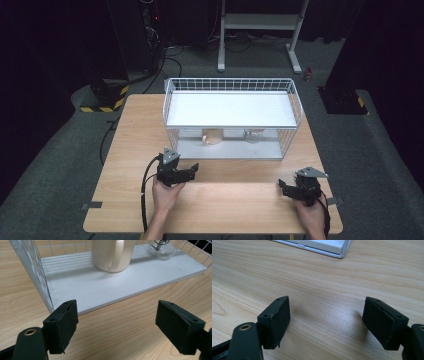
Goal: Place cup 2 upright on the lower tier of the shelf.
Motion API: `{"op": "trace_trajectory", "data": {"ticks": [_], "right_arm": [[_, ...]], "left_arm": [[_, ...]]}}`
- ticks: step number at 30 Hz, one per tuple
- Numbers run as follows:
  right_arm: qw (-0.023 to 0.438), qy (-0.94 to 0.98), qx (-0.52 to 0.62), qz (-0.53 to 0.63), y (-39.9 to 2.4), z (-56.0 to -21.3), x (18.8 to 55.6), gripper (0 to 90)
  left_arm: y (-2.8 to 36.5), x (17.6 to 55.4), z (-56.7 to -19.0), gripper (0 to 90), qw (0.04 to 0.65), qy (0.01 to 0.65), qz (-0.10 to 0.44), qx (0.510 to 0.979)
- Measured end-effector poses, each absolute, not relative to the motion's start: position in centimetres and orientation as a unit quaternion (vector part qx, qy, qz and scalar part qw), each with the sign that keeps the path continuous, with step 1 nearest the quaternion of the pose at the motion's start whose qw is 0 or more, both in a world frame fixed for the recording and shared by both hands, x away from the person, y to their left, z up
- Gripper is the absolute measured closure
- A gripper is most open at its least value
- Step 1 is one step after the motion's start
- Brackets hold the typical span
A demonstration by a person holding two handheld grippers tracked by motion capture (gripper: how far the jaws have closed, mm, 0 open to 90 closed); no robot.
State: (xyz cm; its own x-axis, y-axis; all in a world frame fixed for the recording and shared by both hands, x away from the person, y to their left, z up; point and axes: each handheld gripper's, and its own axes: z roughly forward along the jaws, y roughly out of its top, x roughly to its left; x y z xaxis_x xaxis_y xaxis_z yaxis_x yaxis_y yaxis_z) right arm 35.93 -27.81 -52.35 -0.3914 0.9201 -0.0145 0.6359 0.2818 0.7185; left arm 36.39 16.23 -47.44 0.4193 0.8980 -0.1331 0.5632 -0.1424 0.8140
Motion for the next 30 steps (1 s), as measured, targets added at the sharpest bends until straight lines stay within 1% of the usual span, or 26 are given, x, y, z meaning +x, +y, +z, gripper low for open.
{"op": "trace_trajectory", "data": {"ticks": [30], "right_arm": [[0.221,0.77,0.506,0.322,-27.8,-52.3,35.9,22.3]], "left_arm": [[19.0,34.6,-47.5,17.6,0.427,0.519,0.203,0.712]]}}
